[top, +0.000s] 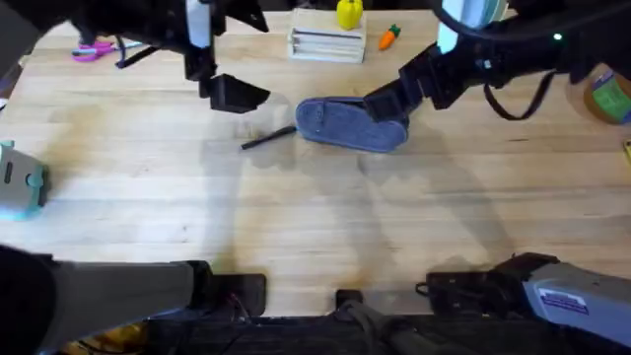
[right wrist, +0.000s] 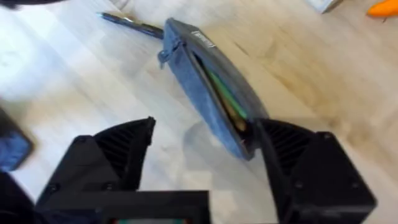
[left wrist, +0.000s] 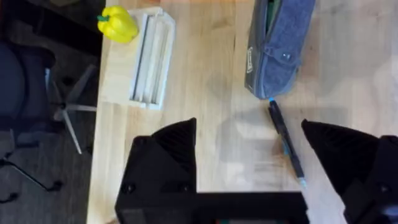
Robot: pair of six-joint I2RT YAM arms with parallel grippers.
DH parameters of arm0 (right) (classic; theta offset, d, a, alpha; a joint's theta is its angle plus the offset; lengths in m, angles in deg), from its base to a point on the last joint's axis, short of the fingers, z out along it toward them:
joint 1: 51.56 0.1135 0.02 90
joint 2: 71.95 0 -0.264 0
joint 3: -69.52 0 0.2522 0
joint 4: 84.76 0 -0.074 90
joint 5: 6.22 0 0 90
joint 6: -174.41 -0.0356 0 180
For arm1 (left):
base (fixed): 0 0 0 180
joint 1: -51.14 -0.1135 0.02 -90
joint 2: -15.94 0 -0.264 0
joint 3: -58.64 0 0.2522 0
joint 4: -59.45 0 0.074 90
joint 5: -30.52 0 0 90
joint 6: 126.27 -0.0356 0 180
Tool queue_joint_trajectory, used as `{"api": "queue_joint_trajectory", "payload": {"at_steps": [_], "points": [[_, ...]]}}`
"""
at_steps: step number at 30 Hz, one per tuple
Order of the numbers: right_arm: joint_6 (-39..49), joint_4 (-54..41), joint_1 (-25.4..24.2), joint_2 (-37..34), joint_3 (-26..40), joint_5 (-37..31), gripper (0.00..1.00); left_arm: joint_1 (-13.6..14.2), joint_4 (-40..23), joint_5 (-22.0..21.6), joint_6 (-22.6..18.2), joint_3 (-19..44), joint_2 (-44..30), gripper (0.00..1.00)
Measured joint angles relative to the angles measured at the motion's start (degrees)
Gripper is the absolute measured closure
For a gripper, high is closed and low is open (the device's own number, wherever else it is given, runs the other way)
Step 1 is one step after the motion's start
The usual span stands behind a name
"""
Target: Unzip the bag, pick up the pens from the table one at a time and place them inside, then zip the bag closed.
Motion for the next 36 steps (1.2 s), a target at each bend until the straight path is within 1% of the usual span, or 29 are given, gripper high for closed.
{"api": "queue_joint_trajectory", "payload": {"at_steps": [1, 3, 6, 7, 8, 12, 17, 28, 36], "points": [[1.57, 0.15, 0.18, -0.82, 0.29, -0.64, 0.104, -0.61, -1.01, 0.01, -0.03, 0.0, 0.66, 0.008], [4.74, 0.41, 0.61, -2.11, 0.45, -1.5, 0.334, -1.81, -2.94, -0.02, -0.06, 0.0, 1.48, 0.008], [10.64, 0.65, 0.96, -3.89, 0.47, -2.42, 0.776, -3.39, -4.79, -0.04, -0.13, 0.0, 1.91, 0.008], [12.25, 0.65, 0.98, -4.29, 0.47, -2.58, 0.899, -3.83, -5.14, -0.09, -0.16, 0.0, 1.96, 0.008], [13.95, 0.65, 0.98, -4.72, 0.47, -2.73, 0.952, -4.22, -5.42, -0.13, -0.19, 0.0, 2.0, 0.008], [19.44, 0.84, 0.98, -6.66, 0.5, -3.17, 0.97, -4.69, -5.87, -0.22, -0.2, 0.0, 2.19, 0.008], [23.07, 2.37, 0.98, -10.16, 0.5, -3.57, 0.97, -4.69, -6.02, -0.2, -0.2, 0.0, 2.18, 0.008], [24.63, 5.13, 1.02, -14.42, 0.52, -3.55, 0.968, -4.69, -6.02, -0.2, -0.2, 0.0, 2.18, 0.007], [24.79, 7.88, 1.02, -19.94, 0.63, -2.55, 0.969, -4.69, -6.03, -0.2, -0.2, 0.0, 2.18, 0.007]]}}
